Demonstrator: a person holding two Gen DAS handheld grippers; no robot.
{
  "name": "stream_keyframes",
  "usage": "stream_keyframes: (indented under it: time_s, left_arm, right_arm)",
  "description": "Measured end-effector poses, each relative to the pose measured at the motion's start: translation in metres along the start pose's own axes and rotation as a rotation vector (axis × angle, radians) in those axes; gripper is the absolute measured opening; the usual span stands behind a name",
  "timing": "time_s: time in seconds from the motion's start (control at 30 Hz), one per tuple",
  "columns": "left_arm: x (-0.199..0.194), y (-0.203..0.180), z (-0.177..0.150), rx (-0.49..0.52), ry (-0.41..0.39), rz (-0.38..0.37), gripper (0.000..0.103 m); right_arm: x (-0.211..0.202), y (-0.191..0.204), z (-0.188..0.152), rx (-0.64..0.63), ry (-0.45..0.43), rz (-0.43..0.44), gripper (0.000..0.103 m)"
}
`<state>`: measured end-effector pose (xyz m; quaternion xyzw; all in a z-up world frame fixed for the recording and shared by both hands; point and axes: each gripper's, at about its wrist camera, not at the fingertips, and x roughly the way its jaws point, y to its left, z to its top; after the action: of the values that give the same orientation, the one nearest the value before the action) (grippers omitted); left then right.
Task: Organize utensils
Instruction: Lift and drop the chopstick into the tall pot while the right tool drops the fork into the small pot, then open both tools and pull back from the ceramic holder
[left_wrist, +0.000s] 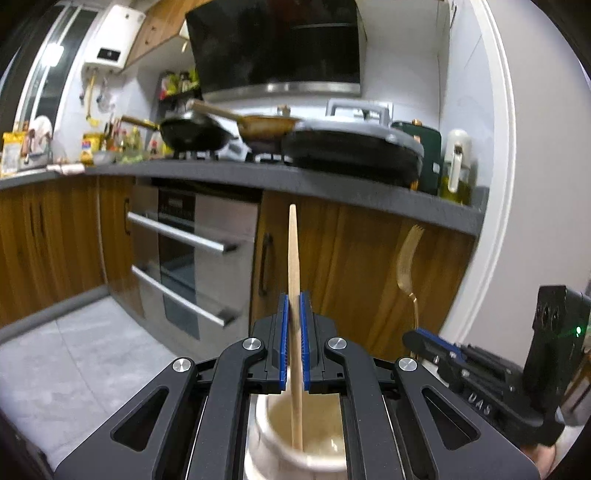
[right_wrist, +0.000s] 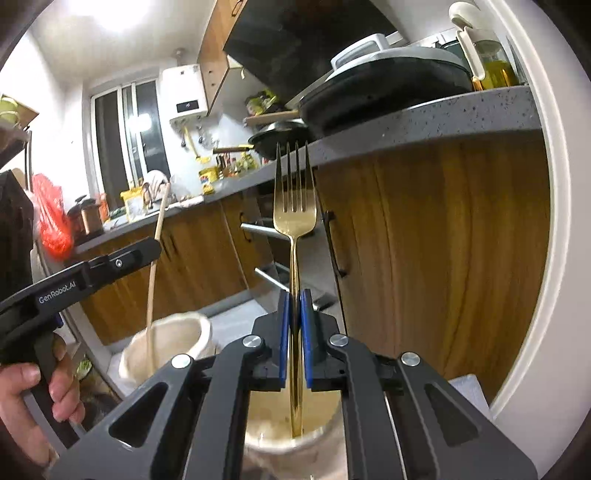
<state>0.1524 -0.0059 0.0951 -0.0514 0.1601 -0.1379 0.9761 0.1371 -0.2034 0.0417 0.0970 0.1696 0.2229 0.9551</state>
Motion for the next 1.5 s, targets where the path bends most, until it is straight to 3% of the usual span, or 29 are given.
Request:
stream_keyframes:
  time_s: [0.17,0.43,0.9,1.07,1.17,1.37,1.5]
  left_arm:
    - [-0.008,0.001,-0.018,-0.001,0.059,-0.020,0.006]
    - [-0.008,-0.005,-0.029,0.055,0.103,0.017,0.007]
    - [-0.014,-0.007,-0.032,0.074,0.116,0.050,0.008]
    - [-0.023,-0.005,-0.031,0.073,0.107,0.065,0.015]
    - [-0.030,-0.003,-0.031,0.068,0.101,0.071,0.020]
    - [-0.046,0.000,-0.031,0.062,0.097,0.080,0.024]
    - [-0.061,-0.001,-0.034,0.066,0.090,0.095,0.038]
  right_arm:
    - [-0.003,0.002,-0.008,-0.021,0.065,0.010,0.006]
    - [-0.005,0.008,-0.008,-0.060,0.098,-0.017,0.006]
    - [-0.002,0.008,-0.005,-0.047,0.108,-0.084,0.007]
    - [-0.003,0.006,-0.005,-0.039,0.112,-0.105,0.009]
    - [-0.006,0.005,-0.004,-0.026,0.106,-0.105,0.020]
    - [-0.015,0.008,0.001,-0.027,0.095,-0.118,0.022]
    - [-0.028,0.007,0.004,-0.018,0.086,-0.114,0.038]
